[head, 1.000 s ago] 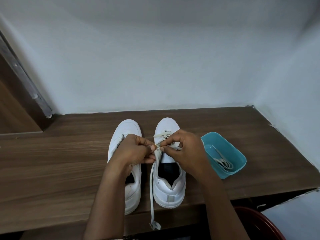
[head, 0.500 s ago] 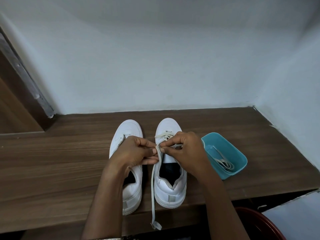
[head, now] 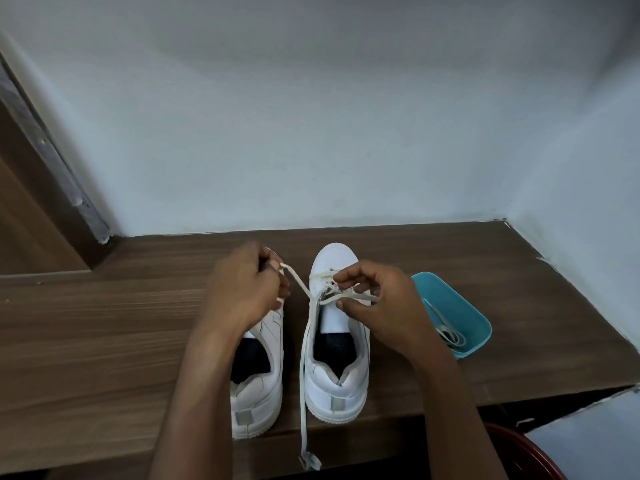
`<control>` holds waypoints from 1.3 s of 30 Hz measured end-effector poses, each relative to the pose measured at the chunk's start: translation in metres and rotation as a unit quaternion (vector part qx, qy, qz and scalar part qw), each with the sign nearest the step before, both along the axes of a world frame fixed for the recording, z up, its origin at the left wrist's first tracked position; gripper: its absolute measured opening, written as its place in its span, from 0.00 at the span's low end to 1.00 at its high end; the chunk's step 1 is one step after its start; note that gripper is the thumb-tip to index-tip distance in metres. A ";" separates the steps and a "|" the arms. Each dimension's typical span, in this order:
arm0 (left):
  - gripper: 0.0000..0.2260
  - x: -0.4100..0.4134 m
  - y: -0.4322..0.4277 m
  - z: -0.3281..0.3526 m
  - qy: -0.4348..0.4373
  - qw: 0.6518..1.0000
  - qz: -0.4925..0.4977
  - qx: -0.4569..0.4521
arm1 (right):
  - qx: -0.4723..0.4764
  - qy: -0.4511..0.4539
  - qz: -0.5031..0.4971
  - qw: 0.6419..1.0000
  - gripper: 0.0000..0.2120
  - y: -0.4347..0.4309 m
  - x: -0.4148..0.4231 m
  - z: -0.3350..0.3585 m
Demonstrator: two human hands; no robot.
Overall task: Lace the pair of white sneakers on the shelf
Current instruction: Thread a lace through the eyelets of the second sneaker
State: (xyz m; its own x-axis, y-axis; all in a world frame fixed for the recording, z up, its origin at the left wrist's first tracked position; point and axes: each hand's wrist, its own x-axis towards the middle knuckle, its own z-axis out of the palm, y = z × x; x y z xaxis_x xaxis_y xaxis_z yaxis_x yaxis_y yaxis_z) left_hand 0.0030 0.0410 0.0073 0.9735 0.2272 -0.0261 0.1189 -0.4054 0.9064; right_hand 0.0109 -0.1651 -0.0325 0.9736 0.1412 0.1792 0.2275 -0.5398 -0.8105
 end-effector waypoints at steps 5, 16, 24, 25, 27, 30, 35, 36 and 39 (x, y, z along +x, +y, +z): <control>0.09 -0.013 -0.015 0.029 -0.075 0.971 -0.066 -0.215 | 0.016 -0.052 -0.021 0.998 0.17 0.012 -0.002 0.016; 0.09 -0.004 0.018 0.027 -0.159 0.810 -0.035 -0.563 | 0.000 -0.053 0.001 0.999 0.05 0.019 -0.003 0.008; 0.11 0.000 0.004 -0.016 0.028 0.979 -0.202 -0.027 | 0.233 -0.030 0.032 0.971 0.04 0.029 -0.009 0.029; 0.10 -0.001 -0.001 -0.017 0.035 0.972 -0.231 -0.028 | 0.264 -0.018 0.040 0.963 0.04 0.029 -0.010 0.032; 0.05 -0.002 -0.009 -0.018 0.017 0.970 -0.241 -0.015 | 0.327 0.001 0.058 0.943 0.04 0.031 -0.012 0.036; 0.09 0.002 -0.009 -0.021 -0.019 0.983 -0.181 -0.024 | 0.407 0.010 0.075 0.910 0.06 0.029 -0.013 0.039; 0.03 0.004 -0.013 -0.007 -0.082 0.963 -0.078 -0.243 | 0.350 0.022 -0.042 0.936 0.04 0.014 -0.007 0.027; 0.03 0.003 -0.014 -0.003 -0.087 0.953 -0.073 -0.281 | 0.313 0.036 -0.051 0.948 0.04 0.013 -0.006 0.024; 0.09 -0.001 -0.020 0.008 -0.093 0.914 -0.080 -0.387 | 0.270 0.086 0.017 0.959 0.05 0.017 -0.008 0.021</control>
State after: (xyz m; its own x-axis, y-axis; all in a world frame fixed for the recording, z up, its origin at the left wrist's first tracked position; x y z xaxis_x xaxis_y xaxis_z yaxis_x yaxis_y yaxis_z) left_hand 0.0024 0.0209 0.0158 0.9965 0.0657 0.0511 -0.0718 0.3676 0.9272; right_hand 0.0030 -0.1479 -0.0119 0.9918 0.1050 0.0724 0.0754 -0.0251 -0.9968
